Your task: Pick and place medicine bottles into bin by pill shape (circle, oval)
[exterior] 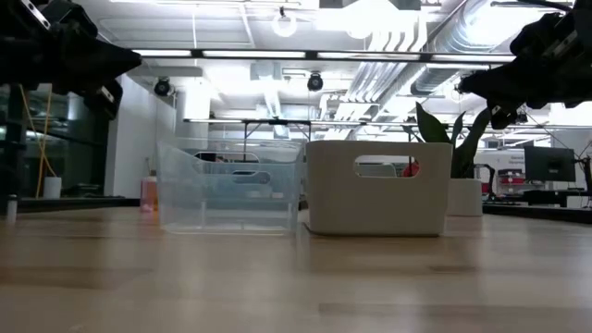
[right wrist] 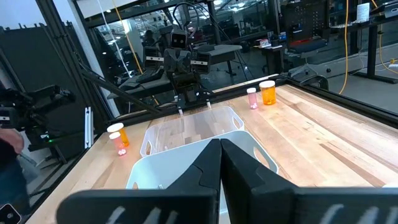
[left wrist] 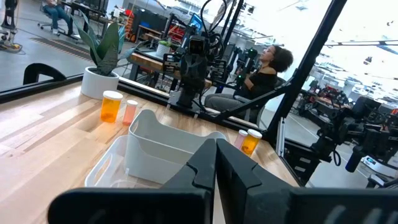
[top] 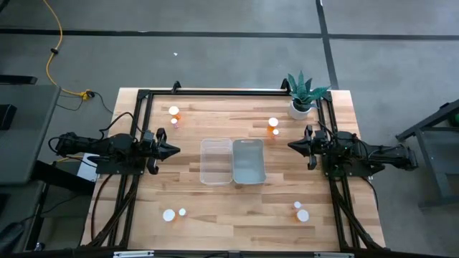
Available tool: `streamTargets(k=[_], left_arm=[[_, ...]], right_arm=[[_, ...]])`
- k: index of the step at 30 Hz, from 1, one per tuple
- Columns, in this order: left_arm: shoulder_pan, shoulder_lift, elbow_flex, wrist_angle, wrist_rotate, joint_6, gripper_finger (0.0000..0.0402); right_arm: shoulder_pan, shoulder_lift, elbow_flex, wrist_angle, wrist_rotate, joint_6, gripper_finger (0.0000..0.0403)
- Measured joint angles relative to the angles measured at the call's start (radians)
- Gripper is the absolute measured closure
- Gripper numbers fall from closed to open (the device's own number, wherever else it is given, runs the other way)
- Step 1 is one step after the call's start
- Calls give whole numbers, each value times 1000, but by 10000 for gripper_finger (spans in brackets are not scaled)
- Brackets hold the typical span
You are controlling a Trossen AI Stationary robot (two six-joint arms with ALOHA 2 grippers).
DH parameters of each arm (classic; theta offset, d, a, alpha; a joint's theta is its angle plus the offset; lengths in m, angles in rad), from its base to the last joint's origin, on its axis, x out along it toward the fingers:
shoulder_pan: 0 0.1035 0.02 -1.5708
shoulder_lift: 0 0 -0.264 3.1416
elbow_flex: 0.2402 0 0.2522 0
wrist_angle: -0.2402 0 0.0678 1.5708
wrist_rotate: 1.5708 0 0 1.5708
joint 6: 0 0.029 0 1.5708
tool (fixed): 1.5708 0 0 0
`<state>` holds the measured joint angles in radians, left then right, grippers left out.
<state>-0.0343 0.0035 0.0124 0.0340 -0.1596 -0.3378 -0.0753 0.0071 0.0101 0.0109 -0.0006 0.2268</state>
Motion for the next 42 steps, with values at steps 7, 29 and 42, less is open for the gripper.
streamTargets(k=[7, 29, 42], left_arm=[[0, 0, 0, 2, 0, -5, 401], [2, 344, 255, 280, -405, -280, 401], [28, 558, 662, 167, -461, 61, 401]], right_arm=[[0, 0, 0, 0, 0, 0, 402], [0, 0, 0, 0, 0, 0, 402], [0, 0, 0, 0, 0, 0, 402]])
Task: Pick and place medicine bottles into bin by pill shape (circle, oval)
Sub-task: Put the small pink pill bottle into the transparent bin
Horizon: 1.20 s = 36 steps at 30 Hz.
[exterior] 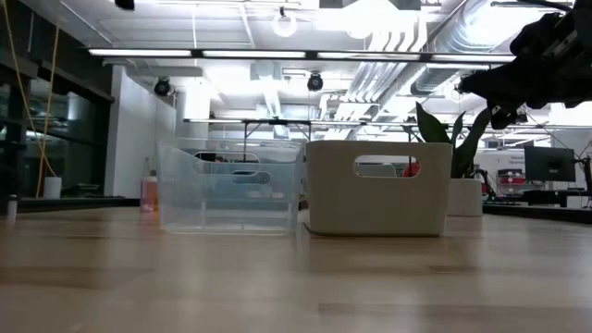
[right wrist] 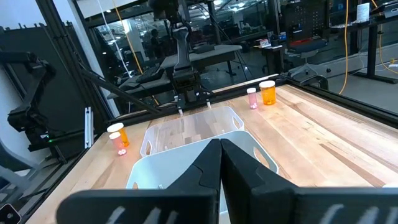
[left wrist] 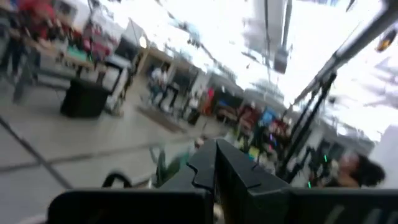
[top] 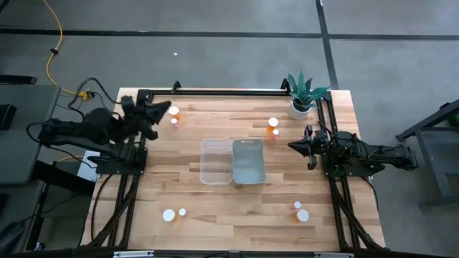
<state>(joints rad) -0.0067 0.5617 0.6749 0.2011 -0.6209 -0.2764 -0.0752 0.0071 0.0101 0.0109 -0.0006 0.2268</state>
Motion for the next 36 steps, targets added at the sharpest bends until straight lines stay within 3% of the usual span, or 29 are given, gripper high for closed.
streamTargets(k=[7, 11, 14, 19, 25, 31, 36], left_arm=[[0, -2, 17, 186, -10, 115, 401], [7, -2, 17, 211, -71, 143, 401], [13, 7, 18, 96, -121, 53, 400], [96, 20, 24, -270, -143, -148, 367], [342, 55, 100, -786, 20, -370, 276], [591, 181, 102, -925, 218, -380, 196], [712, 355, 102, -942, 349, -380, 160]], right_arm=[[0, 0, 0, 0, 0, 0, 402], [0, 0, 0, 0, 0, 0, 402], [0, 0, 0, 0, 0, 0, 402], [0, 0, 0, 0, 0, 0, 402], [0, 0, 0, 0, 0, 0, 402], [0, 0, 0, 0, 0, 0, 402], [0, 0, 0, 0, 0, 0, 402]])
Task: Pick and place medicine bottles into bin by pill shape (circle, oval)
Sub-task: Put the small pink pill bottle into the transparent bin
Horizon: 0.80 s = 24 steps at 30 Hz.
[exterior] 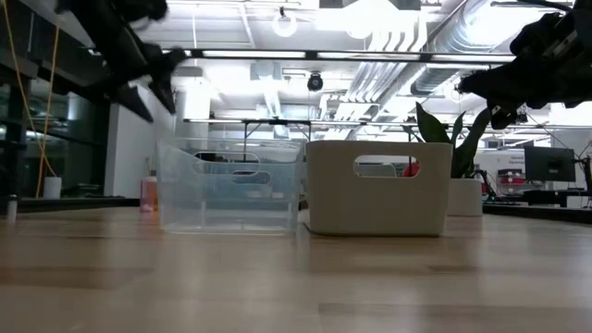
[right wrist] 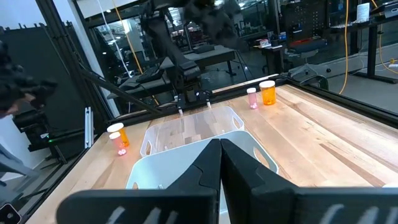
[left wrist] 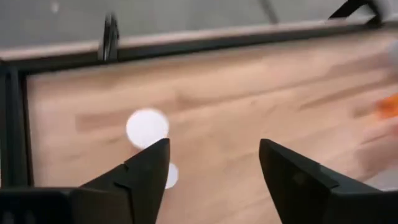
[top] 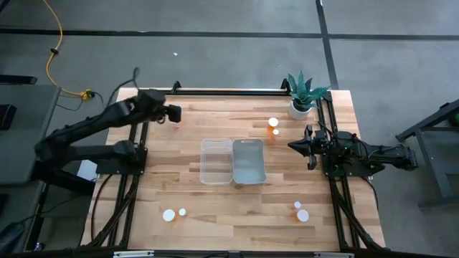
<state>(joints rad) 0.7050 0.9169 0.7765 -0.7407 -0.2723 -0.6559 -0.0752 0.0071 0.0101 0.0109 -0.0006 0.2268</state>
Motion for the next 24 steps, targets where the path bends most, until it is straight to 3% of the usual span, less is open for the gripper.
streamTargets(k=[9, 16, 24], left_arm=[[37, 199, 0, -13, 84, -94, 160], [20, 275, -1, -81, -12, -175, 160], [20, 374, -2, -48, -6, -182, 161]], right_arm=[[0, 0, 0, 0, 0, 0, 402], [0, 0, 0, 0, 0, 0, 402], [0, 0, 0, 0, 0, 0, 402]])
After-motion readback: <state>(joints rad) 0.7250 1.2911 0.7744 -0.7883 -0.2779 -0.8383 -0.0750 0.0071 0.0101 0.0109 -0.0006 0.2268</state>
